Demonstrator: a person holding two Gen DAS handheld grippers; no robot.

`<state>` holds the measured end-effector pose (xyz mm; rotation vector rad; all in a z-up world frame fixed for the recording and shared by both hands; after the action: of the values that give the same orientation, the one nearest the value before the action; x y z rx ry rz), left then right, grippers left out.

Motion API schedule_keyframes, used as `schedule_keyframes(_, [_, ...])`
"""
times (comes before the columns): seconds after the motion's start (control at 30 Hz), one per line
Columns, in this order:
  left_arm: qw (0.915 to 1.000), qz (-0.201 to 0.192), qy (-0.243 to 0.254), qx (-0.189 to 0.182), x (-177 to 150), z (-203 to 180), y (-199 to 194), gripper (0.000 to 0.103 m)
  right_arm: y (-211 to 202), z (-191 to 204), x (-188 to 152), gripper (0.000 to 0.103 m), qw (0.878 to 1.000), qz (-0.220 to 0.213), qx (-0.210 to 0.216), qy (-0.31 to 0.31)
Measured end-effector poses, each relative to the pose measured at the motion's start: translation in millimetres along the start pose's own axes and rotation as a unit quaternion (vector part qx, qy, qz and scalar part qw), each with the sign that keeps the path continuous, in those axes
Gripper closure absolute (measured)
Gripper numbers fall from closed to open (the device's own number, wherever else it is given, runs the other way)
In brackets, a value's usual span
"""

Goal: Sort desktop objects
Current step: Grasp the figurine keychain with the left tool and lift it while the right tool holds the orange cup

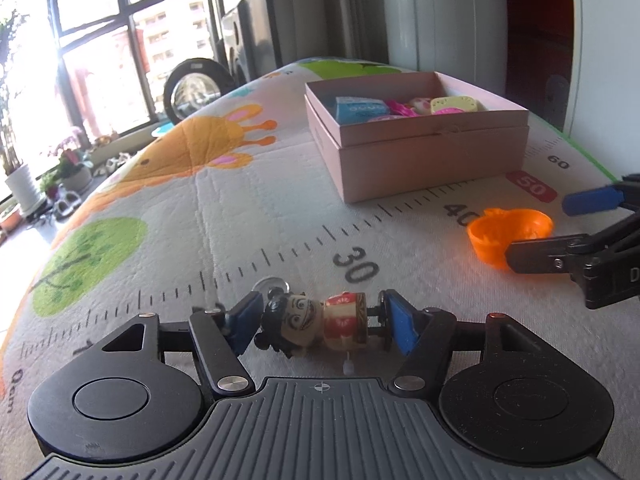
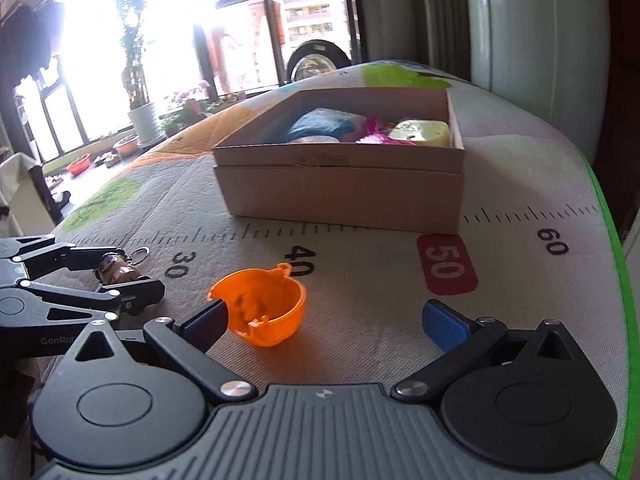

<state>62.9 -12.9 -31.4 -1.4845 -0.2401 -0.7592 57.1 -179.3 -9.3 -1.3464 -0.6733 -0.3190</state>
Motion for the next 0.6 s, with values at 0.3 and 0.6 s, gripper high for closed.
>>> schedule_keyframes(0.3, [0.9995, 0.006, 0.007, -0.032, -36.5, -8.6, -27.6, 0.017, 10.0, 22.9, 11.9, 0.010, 0.997, 0.028, -0.025, -0.069])
schedule_keyframes(0.6, [0.9990, 0.010, -0.029, -0.034, -24.7, -9.3, -13.4, 0.017, 10.2, 17.0, 12.7, 0.052, 0.997, 0.057, -0.009, -0.046])
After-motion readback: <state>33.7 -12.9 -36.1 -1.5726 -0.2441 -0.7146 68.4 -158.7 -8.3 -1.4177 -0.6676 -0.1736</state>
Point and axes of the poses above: each gripper's, at about its wrist camera, not at the fingertips, and y roughly the way its jaws point, z to its left, x to its top, the point moved 7 cm from there along y, roughly the way its jaws point, and after that the axes turned 14 degrees about z, right-handed, at the moved point
